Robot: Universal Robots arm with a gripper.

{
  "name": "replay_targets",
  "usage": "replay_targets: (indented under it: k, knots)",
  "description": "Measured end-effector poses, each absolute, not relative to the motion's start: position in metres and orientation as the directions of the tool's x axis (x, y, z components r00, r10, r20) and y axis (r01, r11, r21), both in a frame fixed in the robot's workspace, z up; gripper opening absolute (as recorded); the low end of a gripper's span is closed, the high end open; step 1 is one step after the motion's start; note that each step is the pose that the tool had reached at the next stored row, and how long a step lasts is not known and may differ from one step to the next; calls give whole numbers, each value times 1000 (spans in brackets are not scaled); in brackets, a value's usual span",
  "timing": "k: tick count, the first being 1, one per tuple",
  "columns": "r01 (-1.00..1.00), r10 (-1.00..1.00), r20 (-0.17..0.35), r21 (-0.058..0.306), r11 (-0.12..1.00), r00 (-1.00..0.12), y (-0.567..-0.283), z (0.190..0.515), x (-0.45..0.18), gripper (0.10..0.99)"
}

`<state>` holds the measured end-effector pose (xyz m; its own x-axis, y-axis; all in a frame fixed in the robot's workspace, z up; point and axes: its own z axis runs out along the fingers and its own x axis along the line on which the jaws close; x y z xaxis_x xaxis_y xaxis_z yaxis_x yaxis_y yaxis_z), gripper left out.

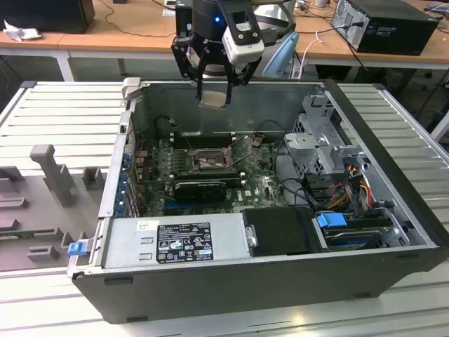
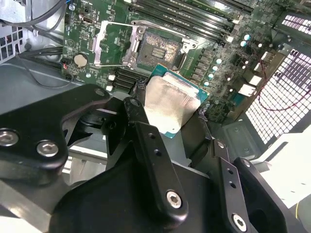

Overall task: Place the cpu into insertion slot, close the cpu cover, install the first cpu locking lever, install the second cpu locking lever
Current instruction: 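Place the cpu into insertion slot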

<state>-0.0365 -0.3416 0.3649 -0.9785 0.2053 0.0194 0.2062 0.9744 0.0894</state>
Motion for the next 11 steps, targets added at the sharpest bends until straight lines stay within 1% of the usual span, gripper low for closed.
replay_targets:
  k: [11]
  knots:
    - [229, 228, 19, 89, 969, -974, -342, 365, -36, 533]
